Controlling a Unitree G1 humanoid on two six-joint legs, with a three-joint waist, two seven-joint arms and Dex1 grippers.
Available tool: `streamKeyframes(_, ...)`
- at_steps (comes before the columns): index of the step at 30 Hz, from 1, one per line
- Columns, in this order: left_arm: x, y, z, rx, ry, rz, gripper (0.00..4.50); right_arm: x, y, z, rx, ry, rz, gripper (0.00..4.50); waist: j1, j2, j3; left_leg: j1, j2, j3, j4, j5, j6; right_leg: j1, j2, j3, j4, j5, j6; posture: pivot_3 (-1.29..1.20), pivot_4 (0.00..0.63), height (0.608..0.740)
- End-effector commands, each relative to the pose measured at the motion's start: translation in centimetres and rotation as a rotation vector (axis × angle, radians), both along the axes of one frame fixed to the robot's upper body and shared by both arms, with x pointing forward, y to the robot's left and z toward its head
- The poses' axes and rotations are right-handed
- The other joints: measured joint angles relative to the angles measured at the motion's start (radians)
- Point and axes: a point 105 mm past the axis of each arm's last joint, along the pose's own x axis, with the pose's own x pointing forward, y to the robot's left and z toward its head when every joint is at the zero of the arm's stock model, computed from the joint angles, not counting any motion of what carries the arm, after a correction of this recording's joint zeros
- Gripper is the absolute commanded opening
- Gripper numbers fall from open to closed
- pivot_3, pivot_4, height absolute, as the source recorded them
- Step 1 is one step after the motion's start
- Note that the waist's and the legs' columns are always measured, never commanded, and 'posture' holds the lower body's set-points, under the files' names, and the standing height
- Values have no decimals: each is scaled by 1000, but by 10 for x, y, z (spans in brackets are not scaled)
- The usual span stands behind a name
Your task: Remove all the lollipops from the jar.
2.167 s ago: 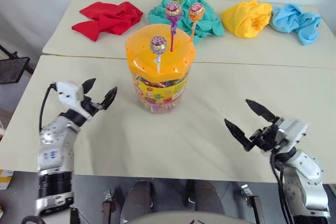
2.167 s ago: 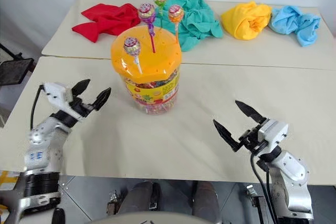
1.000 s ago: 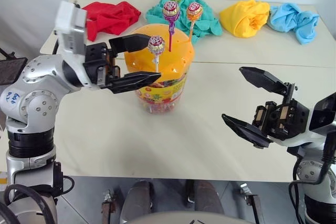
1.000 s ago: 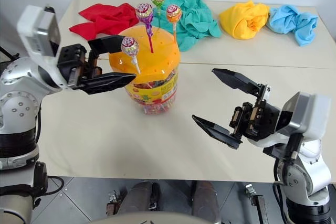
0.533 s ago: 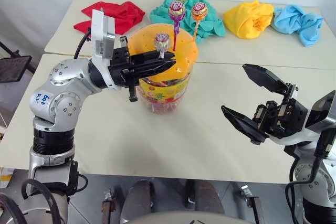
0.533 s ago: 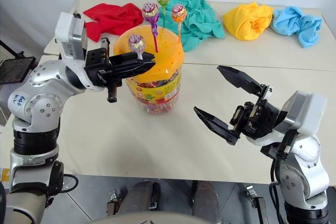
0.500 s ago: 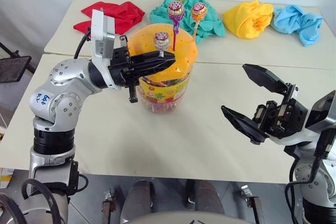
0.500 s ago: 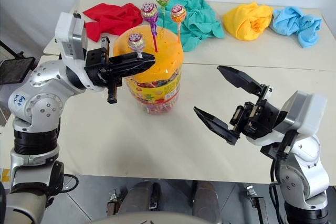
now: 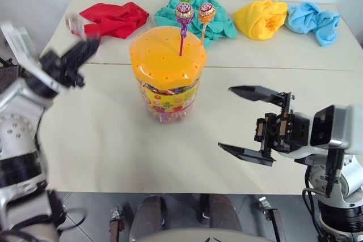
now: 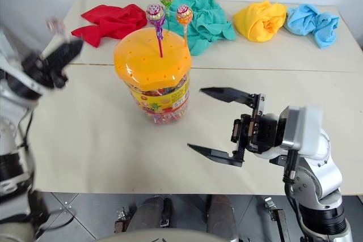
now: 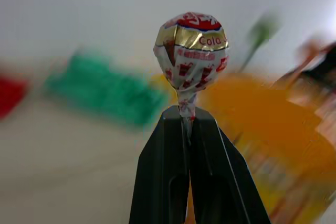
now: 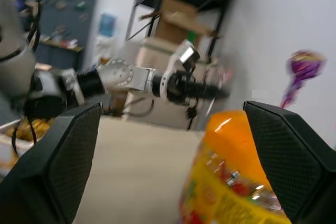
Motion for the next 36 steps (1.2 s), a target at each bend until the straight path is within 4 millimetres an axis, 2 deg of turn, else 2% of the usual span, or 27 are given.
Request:
streamKeyframes(1, -16, 29, -37, 161, 216, 108, 67, -2, -2, -6, -67, -20, 58, 4500, 4, -1, 1, 0, 0, 0, 0, 0, 0, 0, 0, 0, 0, 0, 0, 0, 150, 740)
streamKeyframes(2, -25, 36, -58, 191, 363, 135, 67, -1, -3, -8, -74, -18, 60, 4500, 11, -2, 1, -1, 0, 0, 0, 0, 0, 0, 0, 0, 0, 0, 0, 0, 150, 740)
streamKeyframes(4, -47, 40, -85, 332, 455, 118, 67, 1, -6, -9, -68, -7, 51, 4500, 20, -3, 1, -2, 0, -1, 1, -1, 0, 0, 0, -1, 0, 0, 0, 0, 150, 740)
streamKeyframes(8, -53, 36, -93, 242, 448, 189, 67, 13, -14, -19, -72, 22, -9, 4500, 26, -2, 1, 1, 0, -3, 1, -2, 1, 0, -1, 3, -1, 0, 0, 0, 150, 740)
streamKeyframes(11, -60, 36, -100, 305, 479, 181, 744, 21, -21, -19, -38, 72, -59, 4500, 24, -1, 1, 1, 0, -2, 0, -2, 0, 0, -1, 3, 0, 0, 0, 0, 150, 740)
streamKeyframes(16, -54, 44, -76, 304, 293, 173, 2245, 44, -34, 1, 65, 131, -220, 4500, 21, 0, 0, 2, 1, 4, 0, -2, 0, -1, -1, 4, 1, 0, 0, 0, 150, 740)
streamKeyframes(19, -59, 37, -41, 306, 75, 53, 3147, 59, -33, 17, 122, 198, -279, 4500, 16, -1, 1, 0, 2, 8, 1, -2, 0, -4, 0, 5, 1, 0, 0, 0, 150, 740)
streamKeyframes(23, -75, 32, 0, 215, -137, -65, 3147, 89, -21, 30, 106, 242, -367, 4500, 4, -1, 1, 0, 3, 9, 0, -3, -1, -5, 0, 6, 1, 0, -1, 0, 150, 740)
streamKeyframes(26, -80, 26, 30, 83, -230, -111, 3147, 117, -6, 51, 138, 259, -440, 4500, -3, 0, 1, 0, 3, 9, 1, -3, -1, -5, 0, 6, 2, 0, -1, 0, 150, 740)
streamKeyframes(28, -82, 13, 48, -15, -295, -163, 3147, 130, 6, 62, 152, 267, -457, 4500, -6, 0, 1, 0, 4, 9, 1, -3, -1, -6, 1, 7, 3, 0, -1, 0, 150, 740)
streamKeyframes(33, -82, -17, 67, -135, -402, -244, 3147, 139, 32, 73, 130, 280, -416, 4500, -2, 0, 1, -1, 3, 8, 1, -4, 0, -6, 0, 7, 3, 0, 0, 0, 150, 740)
streamKeyframes(36, -83, -28, 68, -175, -432, -268, 3181, 133, 43, 70, 83, 303, -350, 3940, -5, -1, 0, -1, 2, 8, 2, -5, 1, -6, 0, 7, 3, 0, 0, 0, 150, 740)
